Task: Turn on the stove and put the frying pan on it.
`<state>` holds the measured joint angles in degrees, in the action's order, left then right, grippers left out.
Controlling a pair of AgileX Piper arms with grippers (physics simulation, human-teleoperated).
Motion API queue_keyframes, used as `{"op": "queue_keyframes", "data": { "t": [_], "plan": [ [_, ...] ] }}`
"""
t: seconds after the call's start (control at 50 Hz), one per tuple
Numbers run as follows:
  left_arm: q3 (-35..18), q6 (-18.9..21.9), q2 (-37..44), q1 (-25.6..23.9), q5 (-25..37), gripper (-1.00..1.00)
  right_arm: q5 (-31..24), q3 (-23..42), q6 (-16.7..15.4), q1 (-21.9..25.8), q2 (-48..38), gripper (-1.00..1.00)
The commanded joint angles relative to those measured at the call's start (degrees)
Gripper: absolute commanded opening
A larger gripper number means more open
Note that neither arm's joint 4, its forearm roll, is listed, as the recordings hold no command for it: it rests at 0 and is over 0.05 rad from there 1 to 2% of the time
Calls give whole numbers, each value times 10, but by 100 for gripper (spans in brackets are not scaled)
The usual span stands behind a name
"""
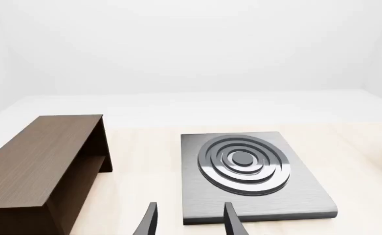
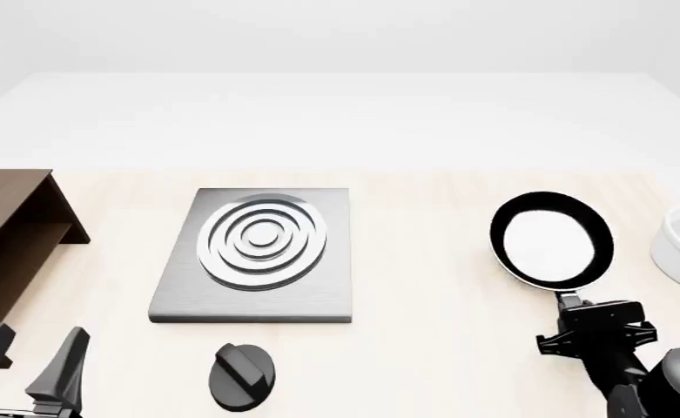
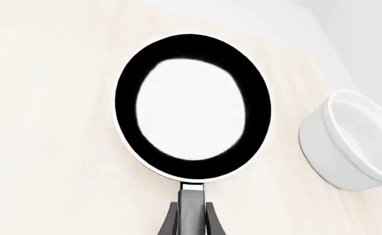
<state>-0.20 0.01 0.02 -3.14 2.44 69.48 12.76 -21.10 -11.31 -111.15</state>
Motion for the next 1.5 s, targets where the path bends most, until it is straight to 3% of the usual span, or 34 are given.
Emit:
{"op": "queue_keyframes", "data": {
  "t": [0.02, 0.46, 0.62, 0.66, 0.74, 0.8, 0.88, 1.02, 1.24, 1.3, 1.5],
  "plan": [
    [0, 0, 0, 1, 0, 100, 1, 4, 10, 2, -6, -100],
    [-1, 1, 0, 2, -1, 100, -34, -8, 14, 7, 49, -100],
    [0, 1, 0, 1, -2, 100, -93, -17, 20, 25, 128, -100],
    [0, 1, 0, 1, -1, 100, -86, -24, 20, 31, 131, -100],
    [0, 1, 0, 0, -2, 100, -120, -25, 24, 43, 171, -100],
    [0, 2, 0, 0, -2, 100, -174, -24, 28, 61, 229, -100],
    [0, 2, 0, -1, -2, 100, -177, -31, 29, 74, 242, -100],
    [0, 2, 0, -2, -2, 100, -269, -24, 36, 103, 339, -100],
    [0, 1, 0, -2, -2, 100, -346, -17, 49, 151, 420, -100],
    [0, 1, 0, -1, -2, 100, -398, -3, 54, 170, 464, -100],
    [0, 1, 0, -2, -3, 100, -443, 7, 63, 214, 502, -100]
  ]
}}
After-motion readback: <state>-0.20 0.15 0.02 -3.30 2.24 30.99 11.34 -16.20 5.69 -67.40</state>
